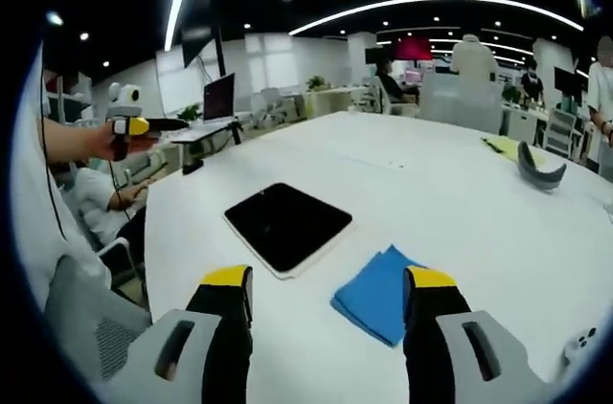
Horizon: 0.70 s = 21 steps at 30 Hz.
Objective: Wipe the mirror surface with the cleaning cloth until all visible marks leave the cleaned area.
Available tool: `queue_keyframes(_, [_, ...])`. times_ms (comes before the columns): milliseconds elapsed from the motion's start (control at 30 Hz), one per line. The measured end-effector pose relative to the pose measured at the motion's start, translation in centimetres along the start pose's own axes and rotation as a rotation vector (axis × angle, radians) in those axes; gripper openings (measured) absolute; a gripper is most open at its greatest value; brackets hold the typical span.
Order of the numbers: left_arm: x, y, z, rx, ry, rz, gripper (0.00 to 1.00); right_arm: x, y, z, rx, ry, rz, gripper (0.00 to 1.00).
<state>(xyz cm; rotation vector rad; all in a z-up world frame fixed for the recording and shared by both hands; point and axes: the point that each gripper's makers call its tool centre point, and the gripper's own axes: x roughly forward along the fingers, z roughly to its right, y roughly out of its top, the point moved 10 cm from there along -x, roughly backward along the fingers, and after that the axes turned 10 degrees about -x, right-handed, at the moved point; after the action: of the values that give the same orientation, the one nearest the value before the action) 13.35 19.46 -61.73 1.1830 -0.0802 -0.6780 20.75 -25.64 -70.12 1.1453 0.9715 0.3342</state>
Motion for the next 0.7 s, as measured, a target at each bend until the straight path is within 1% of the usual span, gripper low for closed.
queue_keyframes(67, [0.1,-0.2,-0.1,-0.006,0.011,-0.014,0.82,0.6,-0.4,0.6,0.006,0.01,-0.012,0.59])
queue_keyframes(133, [0.4,-0.7,-0.1,-0.01,0.021,-0.05,0.82,1.1,-0.8,1.2,0.005,0.015,-0.019,0.56])
queue_keyframes(167, [0.5,-0.9,-0.1,-0.008,0.02,-0.067,0.82,1.5,-1.1,1.6,-0.004,0.02,-0.052,0.56])
queue_keyframes(200, [0.6,-1.0,0.0,0.001,0.022,-0.073,0.82,1.7,-1.3,2.0,-0.006,0.015,-0.062,0.56])
queue_keyframes(233, [0.7,-1.1,0.1,0.007,0.024,-0.082,0.82,2.0,-1.4,2.3,-0.012,0.016,-0.06,0.55])
queue_keyframes(367, [1.0,-1.3,0.4,-0.002,0.027,-0.083,0.82,3.1,-2.1,3.5,-0.007,0.014,-0.076,0.46])
queue_keyframes(433, [1.1,-1.5,0.6,-0.003,0.031,-0.089,0.82,3.7,-2.5,4.0,0.011,0.011,-0.091,0.46])
queue_keyframes(467, [1.2,-1.6,0.7,-0.001,0.032,-0.093,0.82,4.1,-2.9,4.2,-0.018,0.002,-0.117,0.45])
queue_keyframes(500, [1.2,-1.7,0.8,-0.001,0.033,-0.095,0.82,4.4,-3.1,4.3,-0.029,0.001,-0.13,0.44])
queue_keyframes(533, [1.2,-1.8,0.8,0.0,0.034,-0.099,0.82,4.9,-3.6,4.5,-0.018,0.003,-0.15,0.44])
queue_keyframes(567, [1.2,-2.0,0.8,0.006,0.042,-0.105,0.82,5.1,-3.6,4.5,-0.019,0.002,-0.15,0.44])
queue_keyframes(600, [1.1,-2.0,0.8,0.008,0.046,-0.109,0.82,5.7,-4.1,4.7,-0.032,-0.006,-0.161,0.43])
queue_keyframes(667, [1.1,-2.1,0.8,0.005,0.049,-0.117,0.82,6.1,-4.5,4.8,-0.035,-0.008,-0.186,0.39])
queue_keyframes(700, [1.0,-2.1,0.8,0.006,0.049,-0.117,0.82,6.3,-4.6,4.9,-0.035,-0.011,-0.185,0.38])
